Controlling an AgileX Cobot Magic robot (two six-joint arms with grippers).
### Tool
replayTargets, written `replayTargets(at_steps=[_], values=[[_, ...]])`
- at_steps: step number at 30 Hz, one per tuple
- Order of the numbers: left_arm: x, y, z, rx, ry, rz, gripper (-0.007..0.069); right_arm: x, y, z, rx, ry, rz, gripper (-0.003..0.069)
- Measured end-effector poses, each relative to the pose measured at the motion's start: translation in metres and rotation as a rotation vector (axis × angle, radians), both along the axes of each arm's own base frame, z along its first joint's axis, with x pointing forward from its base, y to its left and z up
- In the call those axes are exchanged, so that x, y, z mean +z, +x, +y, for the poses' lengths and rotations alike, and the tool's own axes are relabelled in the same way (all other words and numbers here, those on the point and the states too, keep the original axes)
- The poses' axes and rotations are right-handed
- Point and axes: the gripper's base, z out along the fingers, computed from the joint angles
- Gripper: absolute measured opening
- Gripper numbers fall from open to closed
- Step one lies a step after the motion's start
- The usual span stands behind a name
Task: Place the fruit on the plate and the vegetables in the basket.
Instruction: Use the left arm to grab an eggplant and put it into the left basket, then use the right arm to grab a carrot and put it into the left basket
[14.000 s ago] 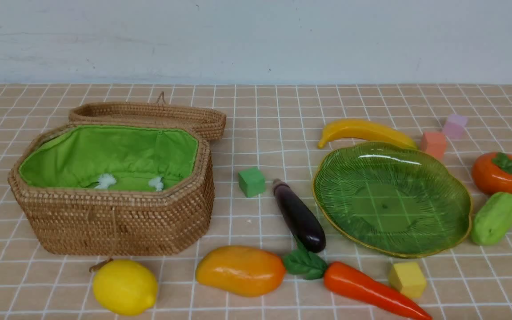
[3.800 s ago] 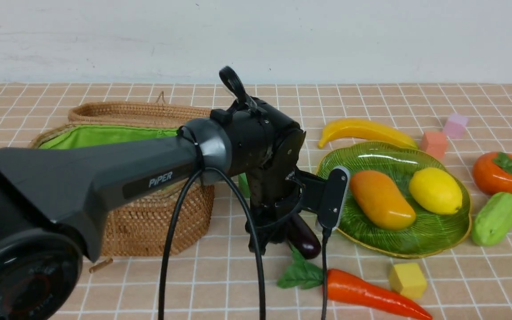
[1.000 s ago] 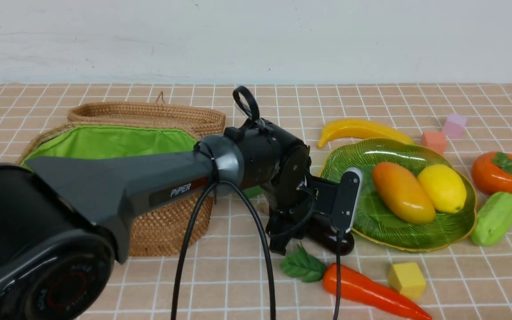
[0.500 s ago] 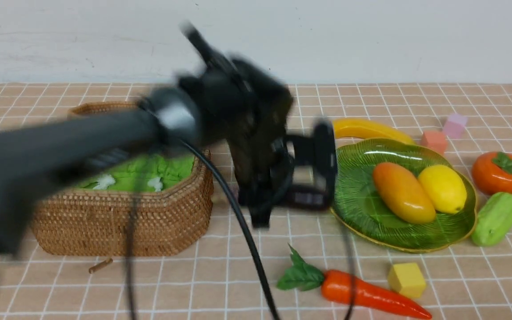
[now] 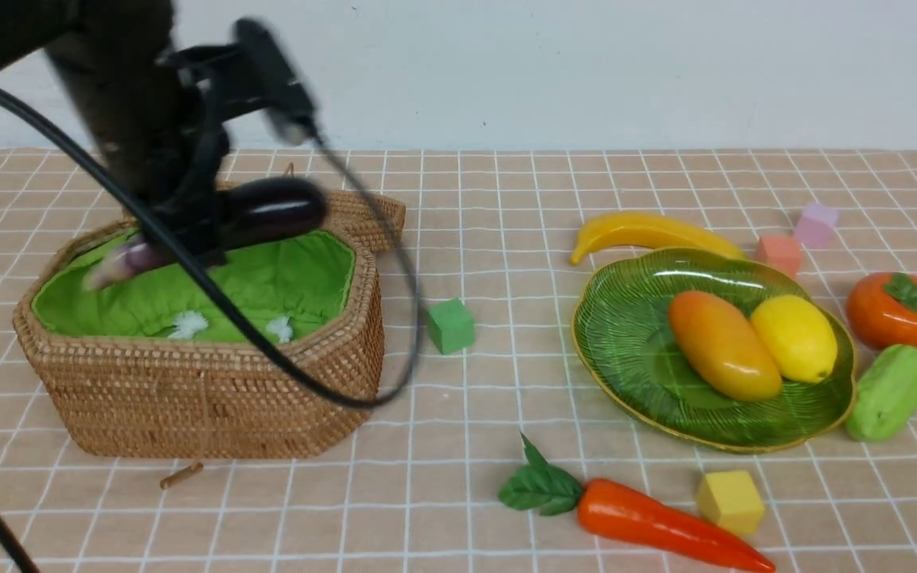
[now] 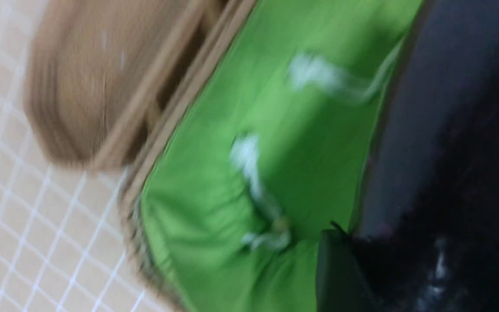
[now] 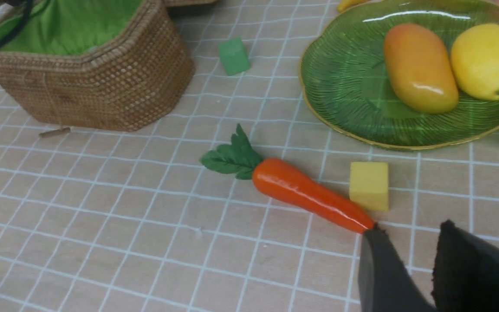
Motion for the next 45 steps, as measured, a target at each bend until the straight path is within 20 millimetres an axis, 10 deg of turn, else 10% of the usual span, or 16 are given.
replayTargets(at_steps=[12, 16, 18, 21, 24, 32, 39, 45], values=[[-0.001, 0.003, 0.009, 0.176, -0.098, -0.005, 0.0645, 0.009, 0.013, 0.009, 0.069, -0.047, 0.072, 0.0214], [0.031, -0.020, 0.006, 0.366, -0.236, -0.084, 0.0468, 0.023, 0.036, 0.018, 0.116, -0.127, 0.158, 0.0216], [0.062, -0.050, 0.002, 0.461, -0.361, -0.140, 0.0168, 0.027, 0.063, 0.028, 0.145, -0.179, 0.253, 0.0217], [0.082, -0.082, 0.000, 0.466, -0.465, -0.157, 0.0000, 0.022, 0.092, 0.039, 0.168, -0.215, 0.336, 0.0217], [0.094, -0.130, 0.001, 0.428, -0.596, -0.177, -0.0013, 0.008, 0.121, 0.054, 0.233, -0.264, 0.415, 0.0217], [0.034, -0.225, 0.008, 0.324, -0.849, -0.118, -0.0013, -0.056, 0.175, 0.110, 0.563, -0.518, 0.415, 0.0300], [-0.026, -0.263, 0.017, 0.266, -0.938, -0.104, -0.0013, -0.108, 0.212, 0.125, 0.630, -0.645, 0.373, 0.0495], [-0.027, -0.282, 0.027, 0.232, -0.999, -0.173, -0.0013, -0.151, 0.234, 0.133, 0.646, -0.718, 0.352, 0.0514]])
